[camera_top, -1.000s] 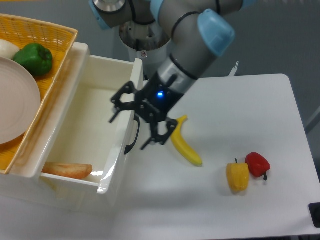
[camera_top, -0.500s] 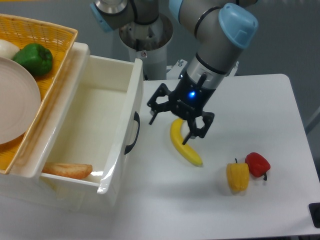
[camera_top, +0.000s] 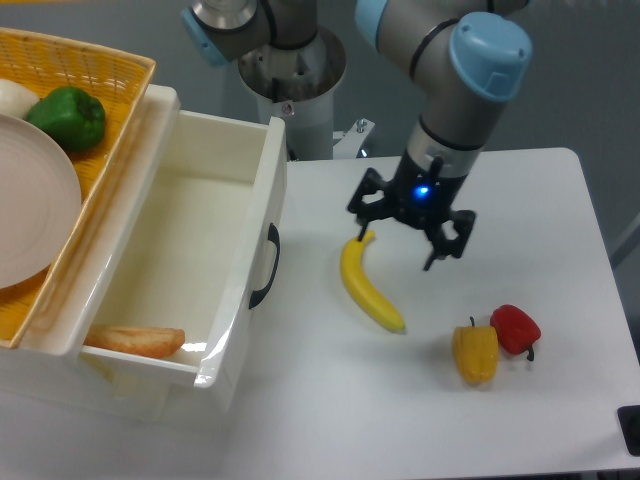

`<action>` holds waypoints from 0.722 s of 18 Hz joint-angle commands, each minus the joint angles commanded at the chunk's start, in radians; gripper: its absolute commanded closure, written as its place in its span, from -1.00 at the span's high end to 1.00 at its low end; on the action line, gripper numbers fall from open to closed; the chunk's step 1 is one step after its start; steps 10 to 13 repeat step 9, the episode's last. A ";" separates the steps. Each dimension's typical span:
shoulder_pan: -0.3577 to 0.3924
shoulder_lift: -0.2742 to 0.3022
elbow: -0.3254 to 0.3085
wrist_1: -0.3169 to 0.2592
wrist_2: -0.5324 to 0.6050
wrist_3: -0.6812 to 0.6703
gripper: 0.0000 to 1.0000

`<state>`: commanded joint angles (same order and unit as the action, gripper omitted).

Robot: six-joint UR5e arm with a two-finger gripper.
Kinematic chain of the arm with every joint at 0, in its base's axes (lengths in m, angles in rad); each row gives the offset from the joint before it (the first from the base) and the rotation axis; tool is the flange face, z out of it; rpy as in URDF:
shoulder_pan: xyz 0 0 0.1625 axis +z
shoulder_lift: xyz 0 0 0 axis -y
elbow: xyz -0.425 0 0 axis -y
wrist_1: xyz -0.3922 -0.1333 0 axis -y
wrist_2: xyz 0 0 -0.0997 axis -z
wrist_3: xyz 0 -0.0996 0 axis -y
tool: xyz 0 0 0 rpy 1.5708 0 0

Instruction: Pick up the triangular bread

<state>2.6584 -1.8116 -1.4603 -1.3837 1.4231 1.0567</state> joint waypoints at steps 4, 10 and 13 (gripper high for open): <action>0.000 -0.017 0.018 0.037 0.048 0.083 1.00; -0.008 -0.021 0.009 0.057 0.060 0.088 1.00; -0.008 -0.021 0.009 0.057 0.060 0.088 1.00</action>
